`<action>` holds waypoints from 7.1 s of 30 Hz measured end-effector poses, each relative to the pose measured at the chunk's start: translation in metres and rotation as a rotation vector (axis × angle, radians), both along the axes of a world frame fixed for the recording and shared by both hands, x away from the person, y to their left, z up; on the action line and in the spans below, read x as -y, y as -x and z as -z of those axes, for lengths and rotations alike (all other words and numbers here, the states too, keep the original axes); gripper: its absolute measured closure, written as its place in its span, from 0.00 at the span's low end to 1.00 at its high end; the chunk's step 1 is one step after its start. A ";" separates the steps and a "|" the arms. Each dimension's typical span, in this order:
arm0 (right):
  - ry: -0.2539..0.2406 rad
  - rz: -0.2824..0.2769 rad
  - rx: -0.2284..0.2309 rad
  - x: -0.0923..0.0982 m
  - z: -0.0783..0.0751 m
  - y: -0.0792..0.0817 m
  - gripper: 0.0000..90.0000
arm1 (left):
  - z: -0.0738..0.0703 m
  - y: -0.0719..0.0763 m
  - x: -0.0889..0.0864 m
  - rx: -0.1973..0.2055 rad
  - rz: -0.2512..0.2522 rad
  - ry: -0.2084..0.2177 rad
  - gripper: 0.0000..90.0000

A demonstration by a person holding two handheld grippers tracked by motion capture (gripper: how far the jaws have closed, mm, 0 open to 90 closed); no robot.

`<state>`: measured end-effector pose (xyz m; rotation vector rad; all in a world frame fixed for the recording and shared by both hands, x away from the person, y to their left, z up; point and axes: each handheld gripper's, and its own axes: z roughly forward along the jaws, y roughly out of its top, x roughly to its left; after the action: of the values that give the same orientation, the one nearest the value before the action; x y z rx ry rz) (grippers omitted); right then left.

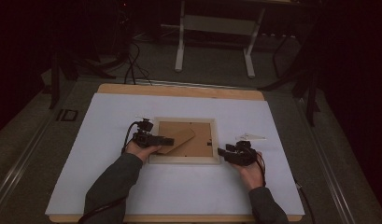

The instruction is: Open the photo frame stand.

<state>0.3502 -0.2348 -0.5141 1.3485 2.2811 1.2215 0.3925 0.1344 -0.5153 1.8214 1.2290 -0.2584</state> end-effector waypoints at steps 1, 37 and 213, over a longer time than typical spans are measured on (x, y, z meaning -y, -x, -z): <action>0.000 0.000 0.000 0.000 0.000 0.000 0.56 | 0.001 0.000 0.000 -0.008 0.008 0.006 0.52; 0.014 -0.011 -0.015 -0.006 0.007 -0.007 0.55 | -0.015 0.004 0.006 0.032 0.051 -0.018 0.66; -0.066 0.011 0.307 -0.023 -0.071 -0.050 0.69 | -0.048 0.026 0.043 0.322 0.115 -0.172 0.88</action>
<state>0.4003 -0.2118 -0.4427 1.1030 2.0348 1.4016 0.3666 0.0910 -0.4675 1.9927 0.9458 0.0799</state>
